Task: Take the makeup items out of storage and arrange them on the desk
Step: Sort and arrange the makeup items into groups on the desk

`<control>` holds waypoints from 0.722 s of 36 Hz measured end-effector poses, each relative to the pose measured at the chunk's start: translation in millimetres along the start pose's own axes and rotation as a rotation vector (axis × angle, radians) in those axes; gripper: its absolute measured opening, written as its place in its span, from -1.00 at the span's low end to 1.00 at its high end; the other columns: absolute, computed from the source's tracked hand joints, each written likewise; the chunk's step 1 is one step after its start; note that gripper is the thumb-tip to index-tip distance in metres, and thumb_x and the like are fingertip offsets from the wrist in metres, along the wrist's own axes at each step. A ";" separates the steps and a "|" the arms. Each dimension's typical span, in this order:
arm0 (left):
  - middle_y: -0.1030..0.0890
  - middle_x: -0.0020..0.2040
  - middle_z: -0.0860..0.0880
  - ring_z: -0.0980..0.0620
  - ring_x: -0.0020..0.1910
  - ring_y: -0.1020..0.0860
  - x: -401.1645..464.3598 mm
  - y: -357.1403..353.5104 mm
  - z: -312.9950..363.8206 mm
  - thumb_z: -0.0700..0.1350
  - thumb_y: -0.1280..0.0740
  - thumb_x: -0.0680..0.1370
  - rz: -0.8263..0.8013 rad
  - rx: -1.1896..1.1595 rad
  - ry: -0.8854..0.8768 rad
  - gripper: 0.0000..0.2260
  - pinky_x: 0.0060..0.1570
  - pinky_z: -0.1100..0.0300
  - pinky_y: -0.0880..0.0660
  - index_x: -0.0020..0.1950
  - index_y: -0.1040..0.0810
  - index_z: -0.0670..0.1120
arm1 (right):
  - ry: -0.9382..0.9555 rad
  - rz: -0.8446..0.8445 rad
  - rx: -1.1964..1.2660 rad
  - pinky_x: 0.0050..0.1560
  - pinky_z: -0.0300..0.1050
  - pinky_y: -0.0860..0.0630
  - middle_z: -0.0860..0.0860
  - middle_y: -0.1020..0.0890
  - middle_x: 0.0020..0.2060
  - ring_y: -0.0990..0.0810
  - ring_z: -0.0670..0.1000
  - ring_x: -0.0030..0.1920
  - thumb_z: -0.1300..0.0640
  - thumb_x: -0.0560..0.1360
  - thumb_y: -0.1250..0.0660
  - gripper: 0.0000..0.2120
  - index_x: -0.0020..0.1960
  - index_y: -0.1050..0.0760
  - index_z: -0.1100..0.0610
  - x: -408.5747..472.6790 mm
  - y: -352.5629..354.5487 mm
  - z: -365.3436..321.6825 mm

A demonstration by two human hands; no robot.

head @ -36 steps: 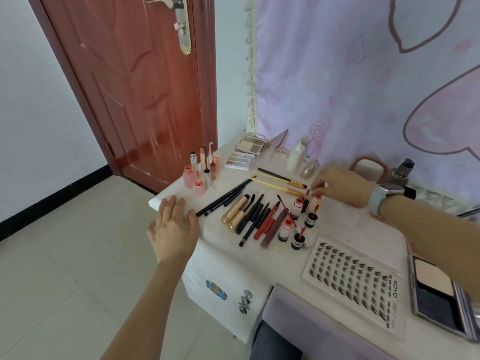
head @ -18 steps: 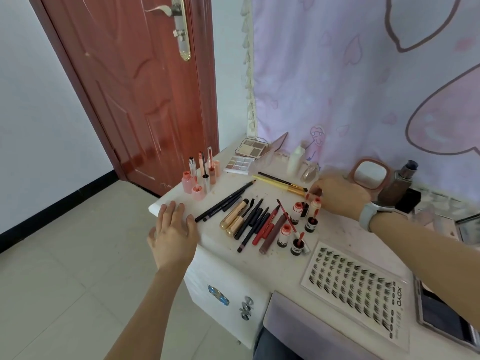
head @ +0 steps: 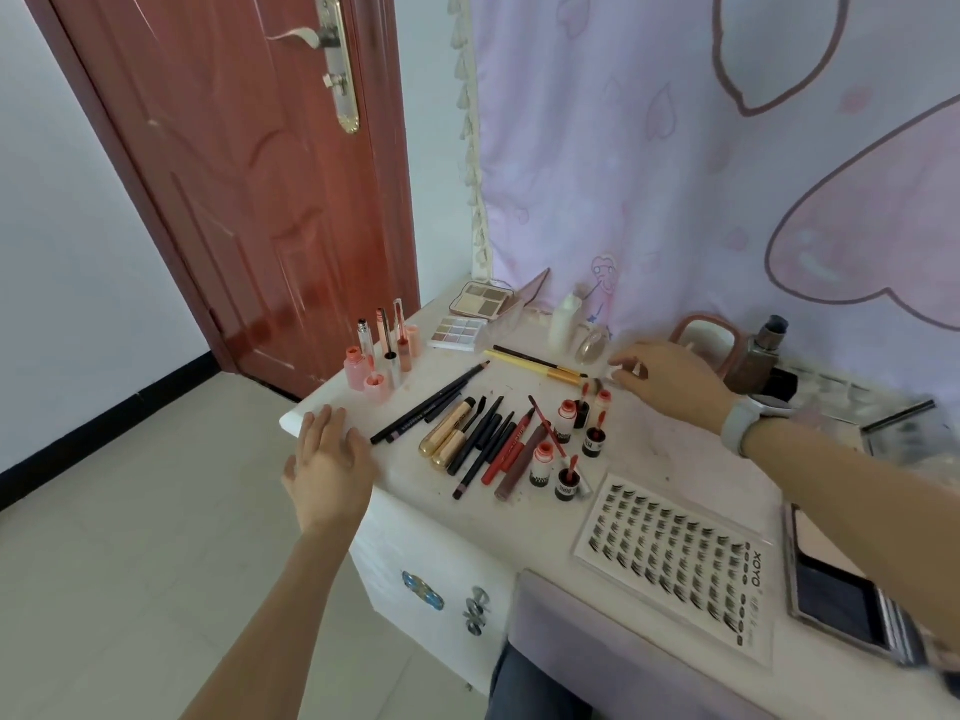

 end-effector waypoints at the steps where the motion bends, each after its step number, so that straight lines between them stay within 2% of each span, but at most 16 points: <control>1: -0.34 0.44 -0.10 -0.02 0.48 -0.19 -0.8 3.9 4.0 -0.19 -0.14 0.61 0.018 -0.024 -0.006 -0.67 0.40 -0.12 -0.11 0.36 -0.42 -0.19 | 0.003 0.004 0.009 0.01 -0.09 -0.48 0.00 -0.61 0.04 -0.54 -0.01 -0.03 0.04 0.54 -0.24 -0.75 0.17 -0.54 0.08 -3.5 4.3 0.5; 5: -0.41 0.38 -0.14 -0.06 0.43 -0.28 -10.5 20.5 33.2 -0.23 -0.20 0.58 0.087 -0.114 -0.061 -0.68 0.39 -0.07 -0.12 0.33 -0.45 -0.21 | 0.024 0.056 0.046 0.04 -0.12 -0.43 0.05 -0.61 0.06 -0.55 0.04 0.03 0.15 0.54 -0.25 -0.77 0.15 -0.56 0.14 -23.1 25.2 0.8; 8: -0.49 0.29 -0.16 -0.12 0.34 -0.38 -29.9 29.9 72.9 -0.27 -0.24 0.55 0.120 -0.186 -0.194 -0.71 0.34 -0.08 -0.22 0.27 -0.51 -0.21 | 0.026 0.094 0.096 0.01 -0.18 -0.39 0.04 -0.60 0.05 -0.55 0.04 0.03 0.16 0.53 -0.26 -0.78 0.15 -0.56 0.15 -46.4 43.1 0.7; 12: -0.54 0.18 -0.18 -0.15 0.21 -0.48 -73.5 25.1 134.6 -0.31 -0.27 0.53 0.063 -0.308 -0.384 -0.75 0.24 0.02 -0.36 0.19 -0.55 -0.24 | 0.034 0.160 0.135 -0.02 -0.08 -0.42 0.08 -0.61 -0.05 -0.55 0.08 -0.05 0.17 0.54 -0.26 -0.80 0.10 -0.58 0.16 -89.0 68.3 1.5; 15: -0.56 0.15 -0.16 -0.12 0.16 -0.50 -115.6 12.5 183.8 -0.28 -0.27 0.53 -0.024 -0.376 -0.507 -0.77 0.17 0.00 -0.45 0.16 -0.57 -0.25 | 0.040 0.242 0.138 -0.04 -0.21 -0.36 0.12 -0.62 -0.07 -0.52 0.02 -0.10 0.25 0.52 -0.28 -0.82 0.08 -0.59 0.21 -130.2 91.8 8.6; 16: -0.56 0.15 -0.16 -0.11 0.17 -0.50 -130.7 7.2 199.5 -0.27 -0.27 0.53 -0.058 -0.388 -0.543 -0.77 0.19 0.04 -0.43 0.17 -0.57 -0.25 | 0.030 0.256 0.141 -0.03 -0.19 -0.37 0.10 -0.62 -0.07 -0.52 0.01 -0.10 0.25 0.53 -0.27 -0.82 0.07 -0.60 0.21 -144.2 98.9 12.8; 19: -0.56 0.15 -0.14 -0.09 0.16 -0.50 -181.9 -8.1 245.0 -0.25 -0.26 0.52 -0.167 -0.434 -0.670 -0.75 0.18 0.15 -0.37 0.17 -0.56 -0.22 | -0.072 0.264 0.168 -0.03 -0.18 -0.38 0.03 -0.60 -0.07 -0.52 -0.02 -0.11 0.22 0.55 -0.23 -0.80 0.11 -0.58 0.17 -188.8 117.0 37.4; 24: -0.58 0.13 -0.10 -0.05 0.12 -0.54 -267.7 -33.1 295.6 -0.21 -0.26 0.51 -0.339 -0.501 -0.848 -0.74 0.12 0.13 -0.47 0.17 -0.57 -0.19 | -0.280 0.354 0.176 -0.04 -0.37 -0.30 0.03 -0.57 -0.03 -0.51 0.00 -0.08 0.25 0.55 -0.22 -0.78 0.12 -0.57 0.17 -263.5 141.1 96.3; 26: -0.59 0.10 -0.09 -0.04 0.08 -0.55 -297.8 -42.5 306.7 -0.23 -0.30 0.49 -0.387 -0.515 -0.917 -0.75 0.09 0.14 -0.50 0.15 -0.58 -0.19 | -0.391 0.386 0.193 -0.07 -0.39 -0.28 0.05 -0.58 -0.02 -0.49 -0.01 -0.07 0.26 0.54 -0.22 -0.79 0.11 -0.58 0.18 -289.1 144.9 123.3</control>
Point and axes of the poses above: each hand's wrist, its own x-axis towards the middle knuckle, its own y-axis out of the back of the hand, z = x × y, the point moved 9 cm from there along x, towards the middle knuckle
